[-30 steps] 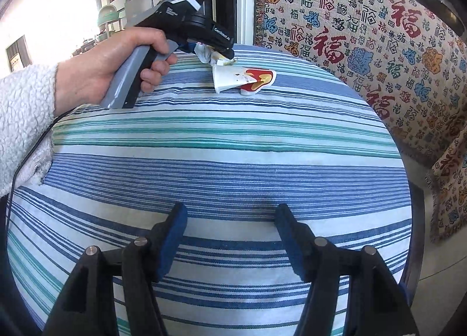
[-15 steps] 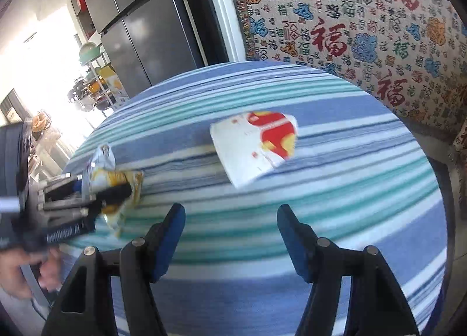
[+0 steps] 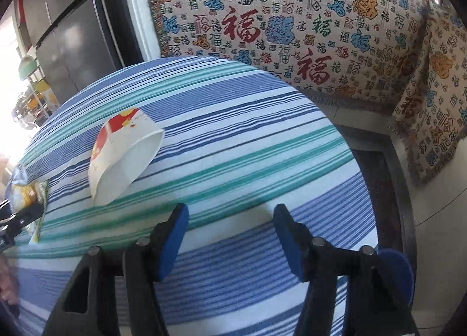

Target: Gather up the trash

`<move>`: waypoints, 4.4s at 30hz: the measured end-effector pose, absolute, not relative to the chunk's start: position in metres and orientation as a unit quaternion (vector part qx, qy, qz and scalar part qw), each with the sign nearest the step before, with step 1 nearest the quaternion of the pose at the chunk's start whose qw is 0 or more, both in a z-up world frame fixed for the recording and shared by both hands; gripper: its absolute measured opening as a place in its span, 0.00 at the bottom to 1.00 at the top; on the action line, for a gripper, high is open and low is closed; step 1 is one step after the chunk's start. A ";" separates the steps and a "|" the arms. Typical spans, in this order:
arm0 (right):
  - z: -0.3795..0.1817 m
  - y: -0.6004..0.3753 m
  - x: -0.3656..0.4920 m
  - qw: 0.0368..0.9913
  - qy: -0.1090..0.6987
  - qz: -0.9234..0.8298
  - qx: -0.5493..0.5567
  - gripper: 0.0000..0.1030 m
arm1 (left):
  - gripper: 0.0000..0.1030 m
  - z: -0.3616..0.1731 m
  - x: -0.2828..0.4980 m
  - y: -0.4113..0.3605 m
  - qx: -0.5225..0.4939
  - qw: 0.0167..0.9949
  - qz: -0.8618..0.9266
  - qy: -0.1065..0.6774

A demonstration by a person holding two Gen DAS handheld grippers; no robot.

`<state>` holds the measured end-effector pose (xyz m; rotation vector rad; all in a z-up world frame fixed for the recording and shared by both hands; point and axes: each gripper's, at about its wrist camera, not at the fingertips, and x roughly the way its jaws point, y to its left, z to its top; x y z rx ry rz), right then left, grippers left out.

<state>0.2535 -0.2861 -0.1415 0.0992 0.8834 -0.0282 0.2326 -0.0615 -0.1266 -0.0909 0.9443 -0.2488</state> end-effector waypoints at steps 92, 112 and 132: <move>-0.068 -0.415 0.110 0.942 0.322 -0.060 0.075 0.56 | 0.21 -0.051 0.181 -0.298 0.056 0.877 -0.285 0.382; -0.127 -0.570 0.051 0.897 0.418 -0.126 0.072 0.58 | 0.22 -0.076 0.169 -0.491 0.084 0.811 -0.400 0.418; -0.151 -0.608 0.012 0.875 0.434 -0.178 0.114 0.83 | 0.97 -0.081 0.144 -0.507 0.127 0.820 -0.378 0.410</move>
